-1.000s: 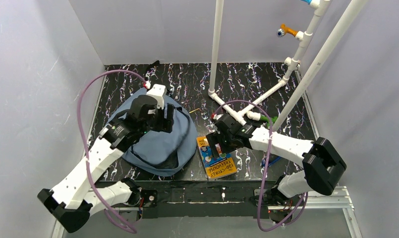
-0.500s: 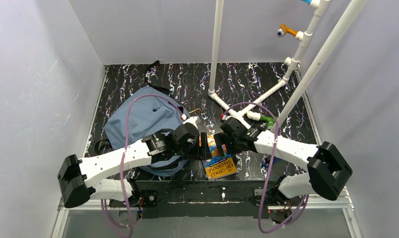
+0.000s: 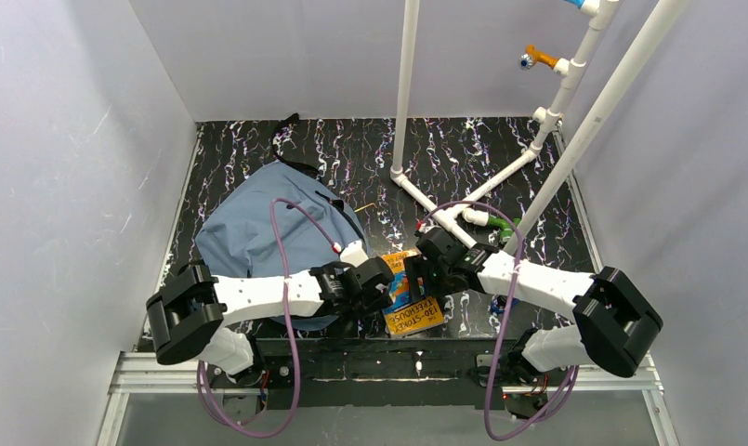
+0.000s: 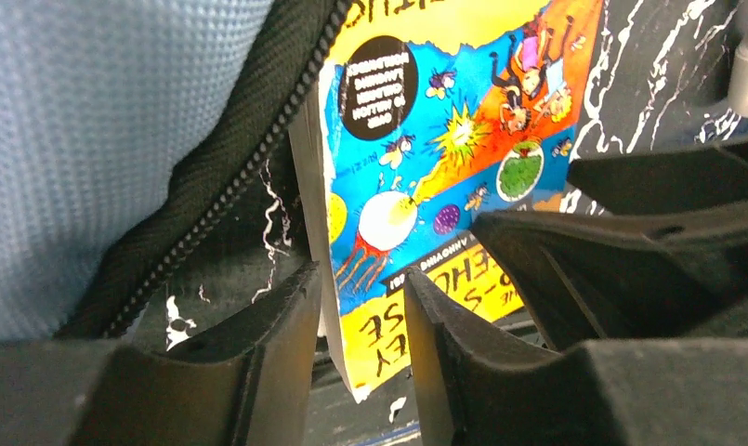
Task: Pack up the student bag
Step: Pick up the book from the center of the board.
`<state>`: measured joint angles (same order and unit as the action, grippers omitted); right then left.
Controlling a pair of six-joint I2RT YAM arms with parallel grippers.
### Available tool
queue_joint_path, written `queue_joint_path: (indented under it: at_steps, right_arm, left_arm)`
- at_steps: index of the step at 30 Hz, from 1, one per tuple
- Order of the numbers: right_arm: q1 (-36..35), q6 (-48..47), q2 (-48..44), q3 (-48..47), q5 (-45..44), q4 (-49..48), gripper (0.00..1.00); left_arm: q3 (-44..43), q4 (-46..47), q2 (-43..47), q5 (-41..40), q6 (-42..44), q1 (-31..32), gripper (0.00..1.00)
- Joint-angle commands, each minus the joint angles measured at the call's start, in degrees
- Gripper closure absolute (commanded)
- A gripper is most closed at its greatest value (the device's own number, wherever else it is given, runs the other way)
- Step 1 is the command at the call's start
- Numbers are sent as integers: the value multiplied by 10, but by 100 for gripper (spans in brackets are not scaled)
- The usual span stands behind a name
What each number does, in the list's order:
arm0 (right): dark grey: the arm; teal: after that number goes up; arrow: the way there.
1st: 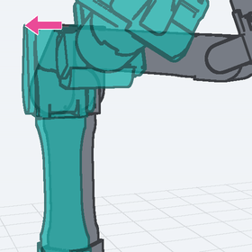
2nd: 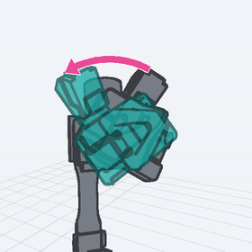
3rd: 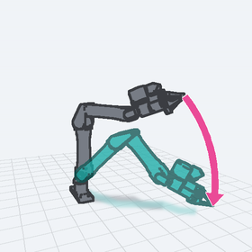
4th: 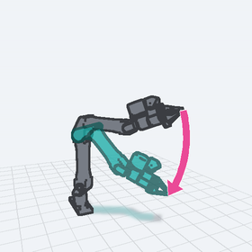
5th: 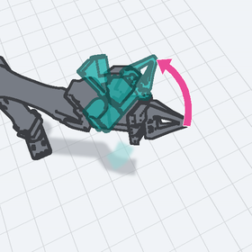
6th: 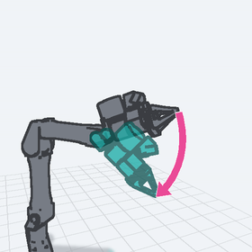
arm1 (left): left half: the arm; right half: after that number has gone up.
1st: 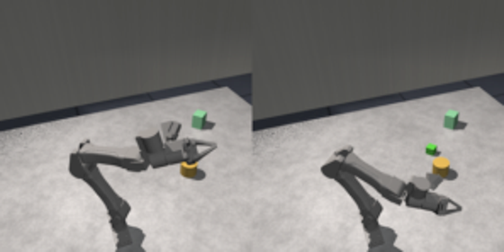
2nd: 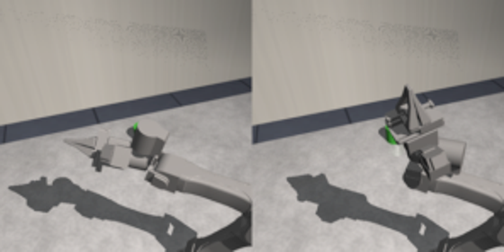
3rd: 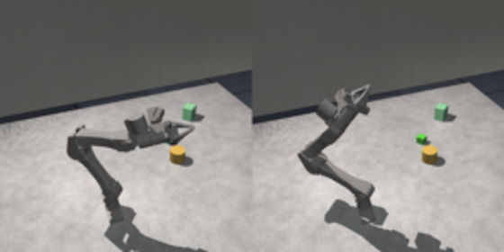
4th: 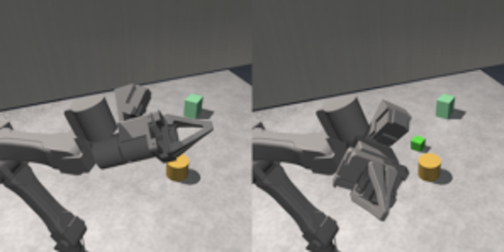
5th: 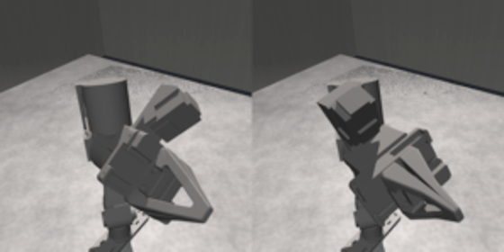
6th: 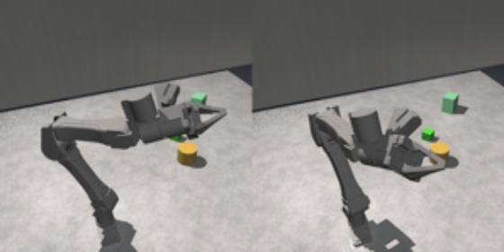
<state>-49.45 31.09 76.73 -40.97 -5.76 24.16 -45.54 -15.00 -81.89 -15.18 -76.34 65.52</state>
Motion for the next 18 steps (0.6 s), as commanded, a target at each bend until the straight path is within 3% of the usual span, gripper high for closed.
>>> queue_joint_path:
  at_steps: [1, 5, 9, 18]
  right_arm:
    - [3, 12, -25, 15, 20, -37, 20]
    - [3, 13, -27, 21, 22, -43, 25]
    - [3, 9, -22, 22, 28, -45, 26]
    - [3, 11, -9, 32, 53, -62, 30]
  left_arm:
    - [13, 23, -16, -43, -39, 4, 65]
    - [9, 16, -29, -34, -43, 4, 64]
    - [11, -1, -27, -43, -49, 8, 52]
    - [23, 130, -25, -45, 48, 6, 58]
